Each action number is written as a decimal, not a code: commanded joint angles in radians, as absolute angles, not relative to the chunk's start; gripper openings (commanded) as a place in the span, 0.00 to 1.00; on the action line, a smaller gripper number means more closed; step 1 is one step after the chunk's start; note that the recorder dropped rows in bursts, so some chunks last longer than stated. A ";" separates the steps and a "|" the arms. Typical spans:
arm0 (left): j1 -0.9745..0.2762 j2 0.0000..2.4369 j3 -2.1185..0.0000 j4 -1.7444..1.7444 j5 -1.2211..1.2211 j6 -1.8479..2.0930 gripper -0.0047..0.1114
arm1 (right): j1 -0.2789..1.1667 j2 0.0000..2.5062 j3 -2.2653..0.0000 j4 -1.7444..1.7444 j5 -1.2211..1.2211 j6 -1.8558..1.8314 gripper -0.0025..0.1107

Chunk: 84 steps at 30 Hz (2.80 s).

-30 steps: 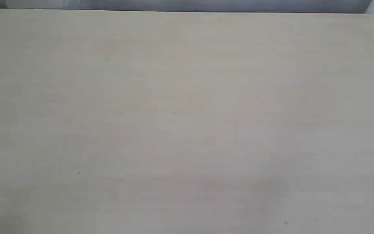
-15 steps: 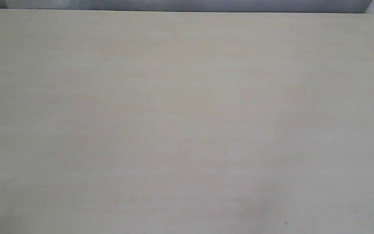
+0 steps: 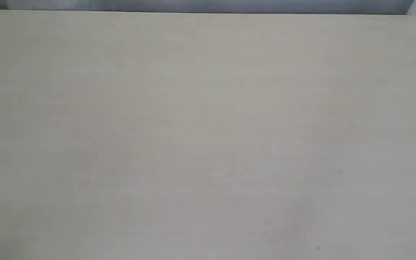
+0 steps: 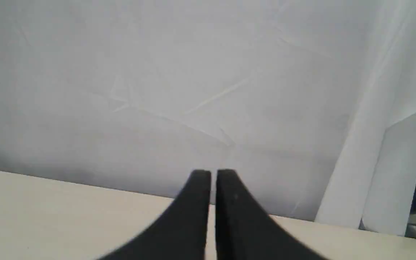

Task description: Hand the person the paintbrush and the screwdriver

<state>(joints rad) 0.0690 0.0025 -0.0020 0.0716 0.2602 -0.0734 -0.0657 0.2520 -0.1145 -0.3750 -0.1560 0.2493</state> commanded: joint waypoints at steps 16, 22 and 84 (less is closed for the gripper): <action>0.063 0.000 0.000 0.067 0.250 -0.075 0.04 | -0.082 0.085 0.000 -0.379 -0.112 0.330 0.06; 0.063 0.000 0.000 0.067 0.250 -0.075 0.04 | -0.082 0.085 0.000 -0.379 -0.130 0.330 0.06; 0.063 0.000 0.000 0.067 0.250 -0.075 0.04 | -0.082 0.085 0.000 -0.038 -0.081 -0.011 0.06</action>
